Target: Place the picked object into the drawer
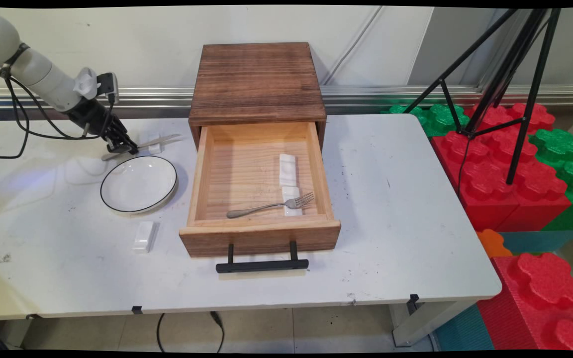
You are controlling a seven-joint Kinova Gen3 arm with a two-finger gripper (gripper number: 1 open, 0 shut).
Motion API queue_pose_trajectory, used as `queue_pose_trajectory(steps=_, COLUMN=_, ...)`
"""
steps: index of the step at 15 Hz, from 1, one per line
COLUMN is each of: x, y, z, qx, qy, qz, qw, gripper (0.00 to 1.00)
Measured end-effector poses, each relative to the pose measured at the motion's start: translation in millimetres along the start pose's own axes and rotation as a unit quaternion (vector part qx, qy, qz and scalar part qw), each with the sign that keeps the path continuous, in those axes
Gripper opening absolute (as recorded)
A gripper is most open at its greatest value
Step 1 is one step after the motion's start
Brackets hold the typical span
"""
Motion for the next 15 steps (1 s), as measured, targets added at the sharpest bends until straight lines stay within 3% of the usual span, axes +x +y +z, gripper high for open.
queue_pose_trajectory(steps=9, x=3, y=2, z=-7, qx=0.0, qy=0.007, qz=0.003, qw=1.0, gripper=0.0)
queue_pose_trajectory(steps=15, x=9, y=14, z=-34, qx=0.006, qy=0.029, qz=0.03, qw=0.9991, gripper=0.0)
